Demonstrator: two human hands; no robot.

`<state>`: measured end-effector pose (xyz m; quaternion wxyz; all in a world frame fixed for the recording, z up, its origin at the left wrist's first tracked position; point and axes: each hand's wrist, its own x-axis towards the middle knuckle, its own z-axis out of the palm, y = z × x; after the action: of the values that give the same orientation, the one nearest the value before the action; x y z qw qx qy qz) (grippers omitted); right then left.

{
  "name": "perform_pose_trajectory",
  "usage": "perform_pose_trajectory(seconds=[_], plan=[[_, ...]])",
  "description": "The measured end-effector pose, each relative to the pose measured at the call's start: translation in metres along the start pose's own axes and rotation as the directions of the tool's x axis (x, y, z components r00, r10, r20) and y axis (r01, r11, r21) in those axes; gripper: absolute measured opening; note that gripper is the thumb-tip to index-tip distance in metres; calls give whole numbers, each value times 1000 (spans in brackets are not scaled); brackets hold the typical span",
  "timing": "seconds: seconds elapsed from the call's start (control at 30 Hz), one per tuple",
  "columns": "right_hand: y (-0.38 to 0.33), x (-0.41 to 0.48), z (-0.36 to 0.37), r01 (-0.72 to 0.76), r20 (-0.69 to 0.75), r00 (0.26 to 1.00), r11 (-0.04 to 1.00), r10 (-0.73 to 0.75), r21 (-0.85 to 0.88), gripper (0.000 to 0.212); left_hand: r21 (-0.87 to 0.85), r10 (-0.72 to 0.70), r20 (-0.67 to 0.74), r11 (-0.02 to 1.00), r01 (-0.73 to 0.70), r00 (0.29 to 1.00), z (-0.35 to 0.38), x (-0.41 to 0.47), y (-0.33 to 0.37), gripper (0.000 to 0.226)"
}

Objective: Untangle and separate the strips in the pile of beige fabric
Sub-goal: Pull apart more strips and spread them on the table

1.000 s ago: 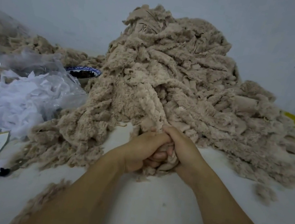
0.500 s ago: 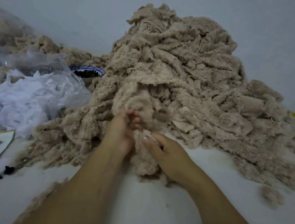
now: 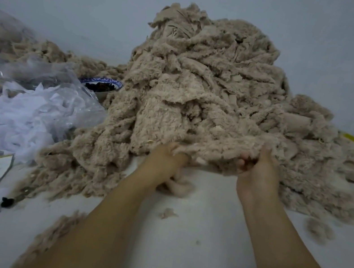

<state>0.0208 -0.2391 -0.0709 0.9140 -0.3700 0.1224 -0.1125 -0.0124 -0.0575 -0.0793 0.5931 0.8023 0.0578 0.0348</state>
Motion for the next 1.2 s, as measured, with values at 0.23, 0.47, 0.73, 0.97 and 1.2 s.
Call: perform_pose_trajectory(seconds=[0.23, 0.47, 0.73, 0.97, 1.2], plan=[[-3, 3, -8, 24, -155, 988, 987, 1, 157, 40, -698, -287, -182, 711, 82, 940, -20, 14, -5, 24], [-4, -8, 2, 286, 114, 958, 878, -262, -383, 15, -495, -212, -287, 867, 45, 934, -13, 6, 3, 41], [33, -34, 7, 450, 620, 733, 486, 279, -750, 40, -230, 45, -152, 970, -79, 987, 8, 1, 2, 33], [7, -14, 4, 238, 347, 937, 664, 35, -709, 24, -764, -249, -266, 644, -46, 931, -26, 12, 2, 50], [1, -15, 10, 69, 474, 872, 930, 119, -362, 62, -983, -145, 30, 173, 55, 989, -23, 6, 5, 59]])
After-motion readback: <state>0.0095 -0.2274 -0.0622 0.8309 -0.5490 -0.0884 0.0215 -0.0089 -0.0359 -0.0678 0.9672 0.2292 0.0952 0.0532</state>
